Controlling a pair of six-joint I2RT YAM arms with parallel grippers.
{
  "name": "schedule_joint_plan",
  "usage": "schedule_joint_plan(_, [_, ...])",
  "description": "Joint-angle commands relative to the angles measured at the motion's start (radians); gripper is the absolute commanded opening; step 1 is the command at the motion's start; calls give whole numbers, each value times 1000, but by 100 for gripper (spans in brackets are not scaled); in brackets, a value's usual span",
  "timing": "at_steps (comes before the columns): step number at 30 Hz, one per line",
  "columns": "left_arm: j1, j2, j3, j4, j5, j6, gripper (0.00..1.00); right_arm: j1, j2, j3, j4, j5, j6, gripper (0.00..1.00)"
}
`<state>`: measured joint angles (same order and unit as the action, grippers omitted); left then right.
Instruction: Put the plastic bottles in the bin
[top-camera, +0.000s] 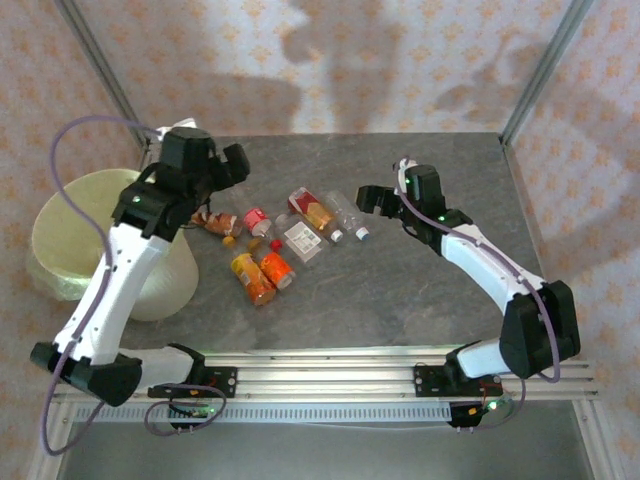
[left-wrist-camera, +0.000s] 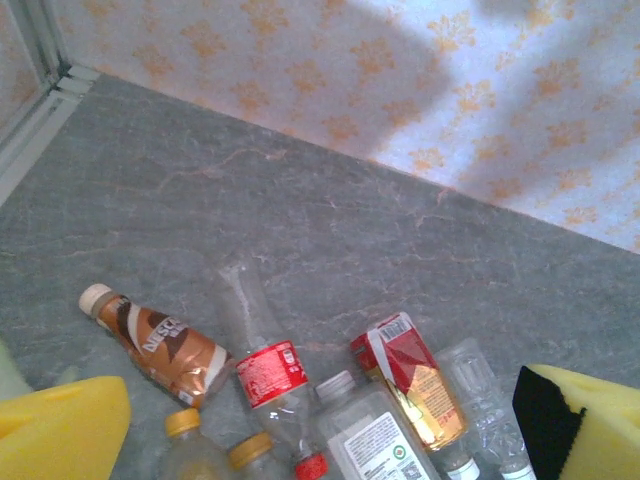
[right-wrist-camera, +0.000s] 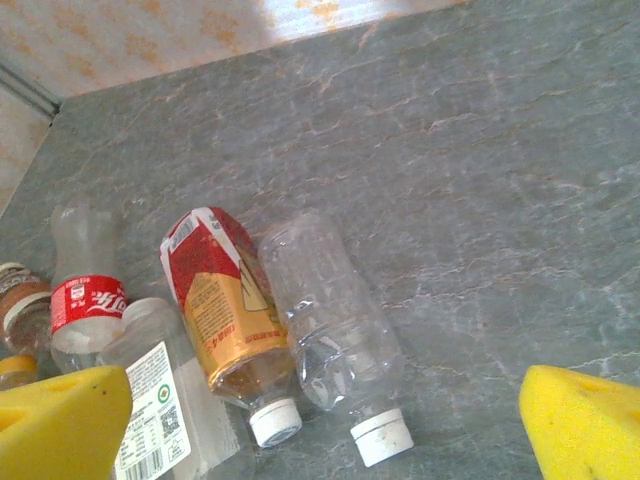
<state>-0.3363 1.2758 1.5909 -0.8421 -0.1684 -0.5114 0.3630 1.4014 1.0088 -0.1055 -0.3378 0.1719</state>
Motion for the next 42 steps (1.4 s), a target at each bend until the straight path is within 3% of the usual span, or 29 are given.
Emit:
schedule_joint_plan(1, [-77, 32, 29, 48, -126, -53, 100, -4, 54, 30, -19, -82, -11, 100])
schedule_joint_plan(8, [-164, 139, 91, 15, -183, -70, 100, -1, 188, 72, -39, -230, -60, 96])
schedule_joint_plan(14, [-170, 167, 52, 67, -172, -102, 100, 9, 301, 131, -91, -163, -147, 92])
schedule_joint_plan(22, [-169, 180, 41, 37, -193, -105, 100, 10, 477, 291, -213, -200, -256, 78])
schedule_joint_plan(31, [-168, 151, -21, 34, -232, -119, 100, 16, 638, 443, -325, -210, -302, 77])
schedule_joint_plan(36, [-168, 151, -28, 32, -244, -118, 100, 23, 652, 428, -302, -178, -267, 77])
schedule_joint_plan(42, [-168, 168, -21, 31, -234, -116, 100, 27, 652, 397, -256, -24, -194, 74])
